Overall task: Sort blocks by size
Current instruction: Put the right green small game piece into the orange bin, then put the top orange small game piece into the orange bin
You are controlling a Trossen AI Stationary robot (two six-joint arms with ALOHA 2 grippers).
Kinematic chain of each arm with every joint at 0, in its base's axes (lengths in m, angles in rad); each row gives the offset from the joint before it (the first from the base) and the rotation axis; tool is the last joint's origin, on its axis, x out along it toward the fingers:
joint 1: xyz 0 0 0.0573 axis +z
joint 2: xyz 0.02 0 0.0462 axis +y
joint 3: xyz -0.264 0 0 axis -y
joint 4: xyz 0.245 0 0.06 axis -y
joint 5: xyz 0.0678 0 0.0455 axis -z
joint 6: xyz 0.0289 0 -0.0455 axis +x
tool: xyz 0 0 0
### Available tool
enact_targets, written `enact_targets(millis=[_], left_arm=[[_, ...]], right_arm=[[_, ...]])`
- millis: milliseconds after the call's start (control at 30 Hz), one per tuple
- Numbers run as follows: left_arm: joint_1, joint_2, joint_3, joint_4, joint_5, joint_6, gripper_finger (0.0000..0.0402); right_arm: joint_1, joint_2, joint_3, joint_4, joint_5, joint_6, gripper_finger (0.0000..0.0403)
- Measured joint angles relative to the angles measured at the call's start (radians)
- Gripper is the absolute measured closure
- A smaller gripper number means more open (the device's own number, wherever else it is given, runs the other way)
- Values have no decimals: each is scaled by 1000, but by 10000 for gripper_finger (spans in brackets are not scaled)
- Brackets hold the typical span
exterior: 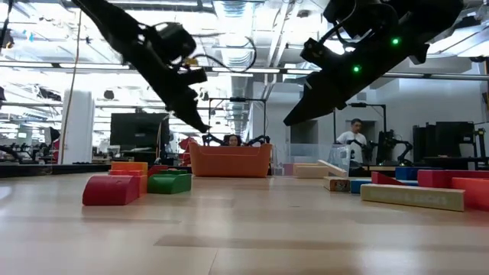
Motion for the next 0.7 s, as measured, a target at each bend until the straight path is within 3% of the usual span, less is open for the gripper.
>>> enact_targets(millis=[100, 400, 533, 700], left_arm=[[67, 86, 74, -27, 62, 7, 275], [105, 338, 332, -245, 74, 47, 266], [104, 376, 368, -289, 73, 44, 218], [90, 338, 368, -312, 73, 79, 162]], right_arm=[[3, 0, 0, 2, 0, -5, 186], [7, 0, 0, -15, -1, -7, 186], [5, 0, 0, -30, -2, -1, 186], [5, 0, 0, -29, -3, 0, 186]])
